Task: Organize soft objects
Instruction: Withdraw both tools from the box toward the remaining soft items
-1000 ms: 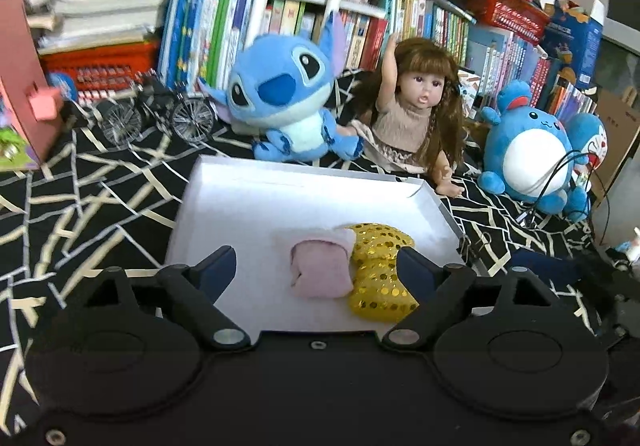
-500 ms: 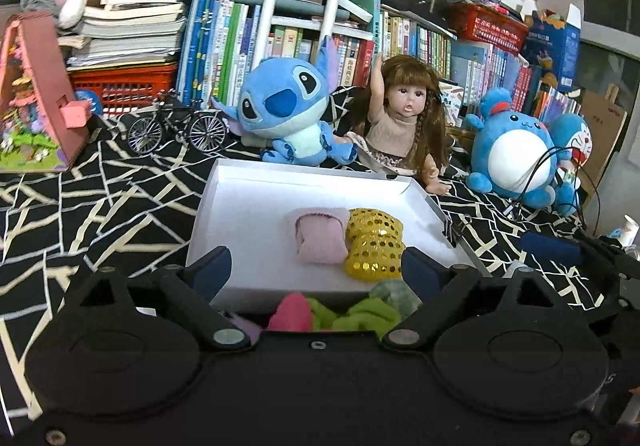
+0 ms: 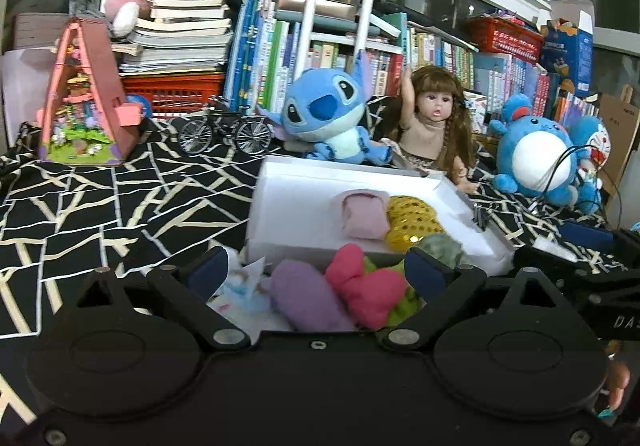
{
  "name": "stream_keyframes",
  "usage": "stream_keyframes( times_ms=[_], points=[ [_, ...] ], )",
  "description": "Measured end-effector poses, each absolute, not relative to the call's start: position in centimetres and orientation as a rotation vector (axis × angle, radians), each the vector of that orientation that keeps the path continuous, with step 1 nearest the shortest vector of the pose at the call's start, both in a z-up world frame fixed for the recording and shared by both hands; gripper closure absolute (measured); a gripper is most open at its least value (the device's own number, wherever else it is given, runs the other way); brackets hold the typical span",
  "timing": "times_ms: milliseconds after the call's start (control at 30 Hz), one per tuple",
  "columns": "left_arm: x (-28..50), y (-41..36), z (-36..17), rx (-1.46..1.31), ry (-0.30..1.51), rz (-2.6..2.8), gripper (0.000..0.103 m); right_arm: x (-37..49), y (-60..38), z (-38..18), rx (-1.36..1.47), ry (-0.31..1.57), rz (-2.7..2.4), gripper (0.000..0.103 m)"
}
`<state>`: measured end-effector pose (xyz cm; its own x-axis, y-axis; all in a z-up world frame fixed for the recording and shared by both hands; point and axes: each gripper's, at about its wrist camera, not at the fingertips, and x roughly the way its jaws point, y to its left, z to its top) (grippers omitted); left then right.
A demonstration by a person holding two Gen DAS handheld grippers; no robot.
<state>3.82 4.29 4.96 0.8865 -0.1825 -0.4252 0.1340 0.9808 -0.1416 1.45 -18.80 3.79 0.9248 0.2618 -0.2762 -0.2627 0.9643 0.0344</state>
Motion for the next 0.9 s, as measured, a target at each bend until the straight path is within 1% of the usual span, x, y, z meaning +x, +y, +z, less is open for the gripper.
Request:
stream_keyframes(
  times_ms=[333, 900],
  points=[
    [1.9, 5.6, 3.5, -0.078, 0.408, -0.109, 0.005, 0.0, -19.1, 2.3, 0.023, 0.27, 0.197, 0.0],
    [0.6, 8.3, 1.3, -0.1, 0.401, 0.014, 0.004, -1.4, -19.8, 0.7, 0.044, 0.303, 0.142, 0.0]
  ],
)
